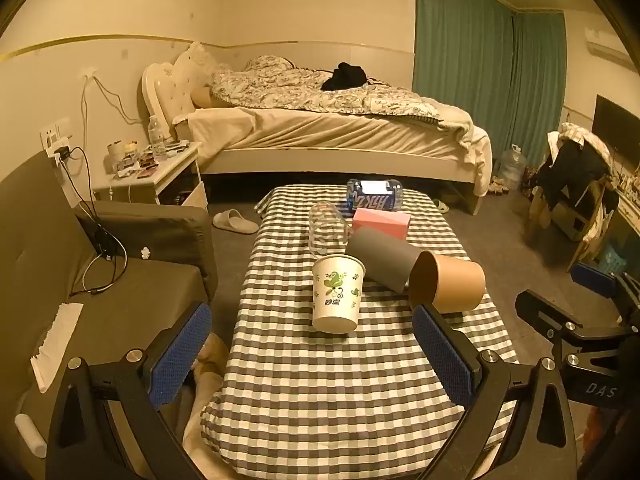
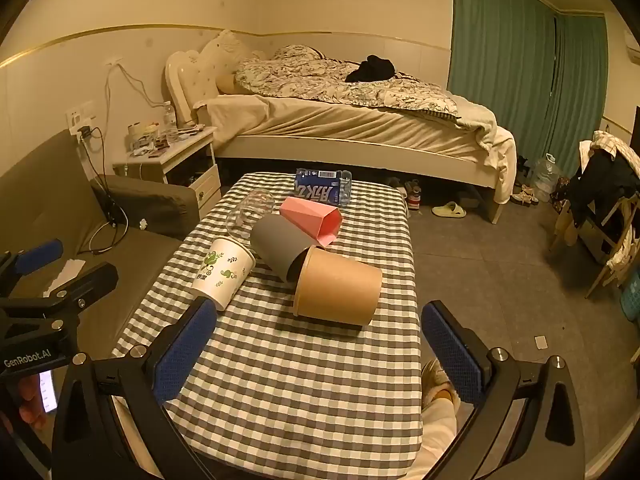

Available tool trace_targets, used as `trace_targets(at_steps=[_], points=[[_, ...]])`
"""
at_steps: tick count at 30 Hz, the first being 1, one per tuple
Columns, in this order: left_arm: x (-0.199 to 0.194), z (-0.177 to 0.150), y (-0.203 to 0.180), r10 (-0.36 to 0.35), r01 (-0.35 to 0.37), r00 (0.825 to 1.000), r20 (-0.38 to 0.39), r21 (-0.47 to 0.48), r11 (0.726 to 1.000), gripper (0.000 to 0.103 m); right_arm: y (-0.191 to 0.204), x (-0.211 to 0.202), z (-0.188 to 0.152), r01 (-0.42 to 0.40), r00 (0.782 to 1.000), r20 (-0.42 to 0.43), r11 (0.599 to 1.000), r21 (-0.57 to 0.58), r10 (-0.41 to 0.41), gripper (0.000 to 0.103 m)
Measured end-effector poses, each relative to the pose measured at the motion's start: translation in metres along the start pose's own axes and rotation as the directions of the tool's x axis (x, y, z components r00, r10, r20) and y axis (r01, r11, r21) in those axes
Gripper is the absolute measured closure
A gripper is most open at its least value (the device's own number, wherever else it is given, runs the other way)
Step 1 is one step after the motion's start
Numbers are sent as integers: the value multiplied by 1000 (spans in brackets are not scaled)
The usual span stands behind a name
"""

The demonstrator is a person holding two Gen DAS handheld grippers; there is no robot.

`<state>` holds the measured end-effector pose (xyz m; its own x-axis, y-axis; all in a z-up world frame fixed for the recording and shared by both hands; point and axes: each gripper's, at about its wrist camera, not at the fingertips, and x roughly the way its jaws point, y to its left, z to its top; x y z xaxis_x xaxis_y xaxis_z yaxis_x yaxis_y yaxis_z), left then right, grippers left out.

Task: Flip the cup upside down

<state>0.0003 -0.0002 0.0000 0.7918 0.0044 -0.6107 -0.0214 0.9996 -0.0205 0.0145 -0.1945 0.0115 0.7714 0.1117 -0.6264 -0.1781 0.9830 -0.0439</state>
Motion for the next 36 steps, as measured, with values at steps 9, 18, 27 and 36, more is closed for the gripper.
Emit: trace_targets(at_steps=[9, 18, 27, 36], points=[[0, 0, 0, -1, 1, 1000, 1, 0, 1000, 0, 0, 2, 0, 1, 1000, 1, 1000, -2, -1, 0], [0, 0, 0, 4, -4, 1000, 3, 4, 1000, 0, 0, 0, 1, 3, 1000, 1, 1000, -3, -3, 0], [0, 0, -1, 6, -6, 1000, 3, 8, 1000, 0, 0, 0, 1, 2, 1000, 0, 1000, -3, -2, 0], [0, 0, -1, 6, -6, 1000, 3, 9, 1000, 0, 1, 1, 0, 1, 1000, -2, 1000, -3, -1, 0]])
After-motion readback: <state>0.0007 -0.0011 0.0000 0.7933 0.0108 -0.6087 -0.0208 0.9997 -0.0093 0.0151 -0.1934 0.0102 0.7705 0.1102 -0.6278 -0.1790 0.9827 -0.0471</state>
